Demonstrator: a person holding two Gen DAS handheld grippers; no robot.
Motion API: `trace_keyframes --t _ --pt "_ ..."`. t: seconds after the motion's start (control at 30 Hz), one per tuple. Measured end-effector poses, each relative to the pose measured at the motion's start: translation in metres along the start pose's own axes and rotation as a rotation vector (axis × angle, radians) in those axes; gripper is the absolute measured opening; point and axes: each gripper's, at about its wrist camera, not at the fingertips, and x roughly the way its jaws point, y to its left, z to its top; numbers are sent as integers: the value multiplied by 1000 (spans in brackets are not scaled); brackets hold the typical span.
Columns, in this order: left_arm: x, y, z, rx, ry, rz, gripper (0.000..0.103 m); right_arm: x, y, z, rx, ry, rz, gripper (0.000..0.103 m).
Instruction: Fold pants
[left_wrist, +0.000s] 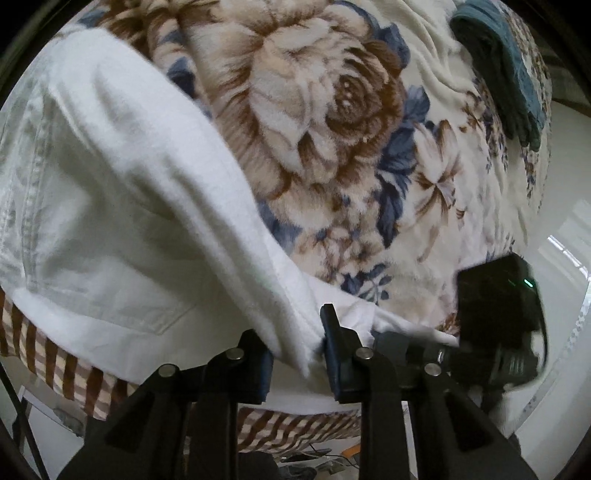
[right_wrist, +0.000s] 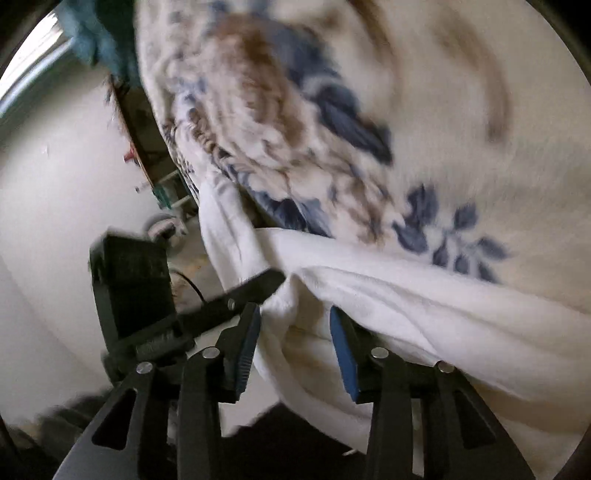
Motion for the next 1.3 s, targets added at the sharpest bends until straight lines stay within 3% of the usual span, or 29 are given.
trace_keyframes --t 0.03,0.1,0.27,0.3,0.37,0.4,0.43,0.5,0.53,0.6,0.77,0.83,0.9,1.07,1.23,1.3 --pt "-1 2 -1 -5 -2 -6 20 6 -8 5 53 5 76 57" --pt "-5 7 -3 -8 -13 -12 20 15 -16 10 94 13 137 59" --pt "-20 19 0 -4 -33 -18 21 42 -12 26 110 38 47 61" --pt "-22 23 3 -19 -29 -16 26 43 -9 27 99 38 34 61" --pt "-21 35 14 -79 -15 -42 30 43 -3 25 63 17 -16 43" --pt "-22 42 21 -117 -10 -49 36 42 2 23 40 5 -70 22" --pt "-21 49 28 -165 -3 -72 40 41 8 18 -4 -2 -142 18" --pt "-18 58 40 -247 15 -101 54 40 25 6 -81 -43 -197 17" --pt "-16 60 47 -275 32 -109 56 39 31 1 -103 -53 -210 17" --pt "-13 60 57 -297 50 -116 57 39 48 -13 -181 -75 -261 16" --pt "12 42 72 -229 97 23 57 47 82 -38 -328 -111 -349 16" --pt "25 41 76 -217 98 61 46 55 91 -42 -358 -113 -377 16" --pt "28 40 74 -188 75 73 27 54 83 -42 -354 -101 -363 16" --pt "9 26 54 -70 2 59 19 39 38 -31 -168 -110 -211 19" --pt "-10 33 39 -84 -10 2 18 25 10 -27 -32 -179 -13 60" --pt "-14 29 35 -86 -12 -13 18 27 7 -23 -2 -179 20 66"
